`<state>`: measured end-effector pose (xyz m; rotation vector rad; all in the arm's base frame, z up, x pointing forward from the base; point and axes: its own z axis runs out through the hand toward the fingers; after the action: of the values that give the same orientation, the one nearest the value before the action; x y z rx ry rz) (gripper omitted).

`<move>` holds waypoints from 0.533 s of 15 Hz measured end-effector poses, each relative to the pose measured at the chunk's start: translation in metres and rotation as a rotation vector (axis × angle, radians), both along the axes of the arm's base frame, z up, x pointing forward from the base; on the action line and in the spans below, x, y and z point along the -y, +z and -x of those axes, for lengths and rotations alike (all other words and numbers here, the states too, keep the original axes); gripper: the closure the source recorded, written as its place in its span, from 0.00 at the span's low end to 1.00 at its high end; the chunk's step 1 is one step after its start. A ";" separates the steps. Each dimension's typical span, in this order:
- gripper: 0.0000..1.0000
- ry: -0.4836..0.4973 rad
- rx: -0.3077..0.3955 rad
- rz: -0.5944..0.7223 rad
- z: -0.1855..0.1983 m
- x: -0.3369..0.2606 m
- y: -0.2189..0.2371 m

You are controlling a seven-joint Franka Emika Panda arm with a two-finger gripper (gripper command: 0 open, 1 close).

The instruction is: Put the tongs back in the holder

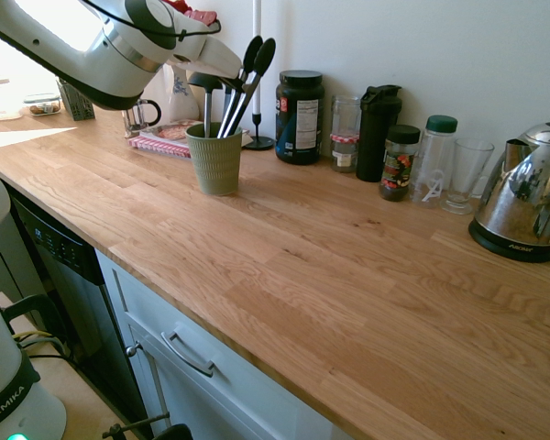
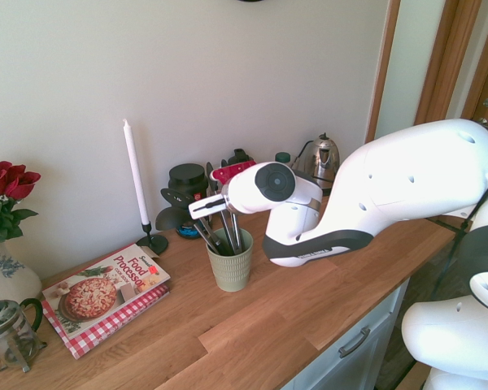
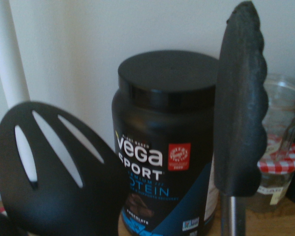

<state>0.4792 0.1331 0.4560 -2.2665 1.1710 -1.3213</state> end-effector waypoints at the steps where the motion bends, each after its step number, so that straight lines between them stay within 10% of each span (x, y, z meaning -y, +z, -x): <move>1: 0.00 -0.001 -0.010 0.002 0.003 -0.001 -0.005; 8: 0.00 -0.001 -0.016 0.007 0.013 -0.004 -0.006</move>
<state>0.4660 0.1369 0.4496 -2.2860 1.1747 -1.3123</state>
